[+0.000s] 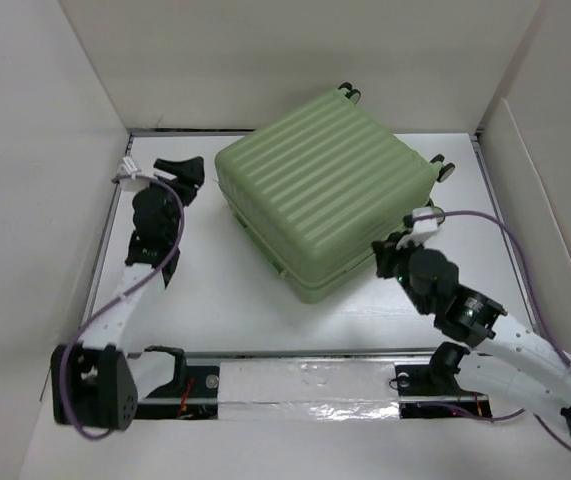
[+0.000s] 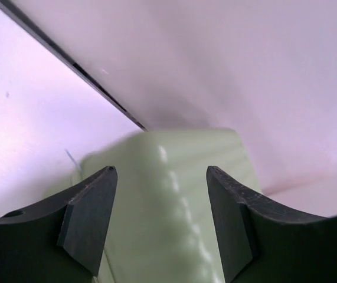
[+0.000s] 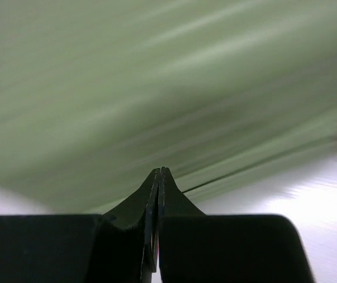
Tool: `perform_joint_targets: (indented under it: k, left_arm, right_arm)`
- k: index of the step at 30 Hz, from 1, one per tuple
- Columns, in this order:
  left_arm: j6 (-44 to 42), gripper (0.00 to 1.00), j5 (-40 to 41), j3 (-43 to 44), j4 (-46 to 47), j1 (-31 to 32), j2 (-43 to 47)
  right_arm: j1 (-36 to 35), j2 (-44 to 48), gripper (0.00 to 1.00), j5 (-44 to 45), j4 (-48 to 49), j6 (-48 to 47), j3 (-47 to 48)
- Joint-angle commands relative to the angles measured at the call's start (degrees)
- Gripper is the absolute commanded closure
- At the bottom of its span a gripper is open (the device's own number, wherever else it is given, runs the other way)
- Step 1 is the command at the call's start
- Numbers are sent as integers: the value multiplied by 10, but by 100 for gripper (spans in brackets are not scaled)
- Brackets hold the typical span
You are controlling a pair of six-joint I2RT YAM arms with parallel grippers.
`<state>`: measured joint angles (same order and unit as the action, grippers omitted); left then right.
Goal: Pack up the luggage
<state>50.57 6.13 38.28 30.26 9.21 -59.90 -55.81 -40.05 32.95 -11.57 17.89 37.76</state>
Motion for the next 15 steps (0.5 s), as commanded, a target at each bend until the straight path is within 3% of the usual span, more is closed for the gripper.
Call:
perform_joint_targets:
  k: [1,3,6,10,15]
  left_arm:
    - [53,41,-104,69,32,-70,-121]
    - [48,43,-158,133,34,-88,-215]
    - [26,44,-201,204,9,-94,-302]
    - [-45,45,-282,383,-98,-78,-459]
    - [-50,45,-299,397,-87,-68,-501]
  right_arm:
    - [158,9,100,-8,-21,-18,-12]
    - [265,18,100,-66,-2,-34,-27]
    - [349,17,100,-129,43,-52,-47]
    - [476,-55,100,-240,88,-56,-44]
    - [512,-159,100,-349,174,-64,-28]
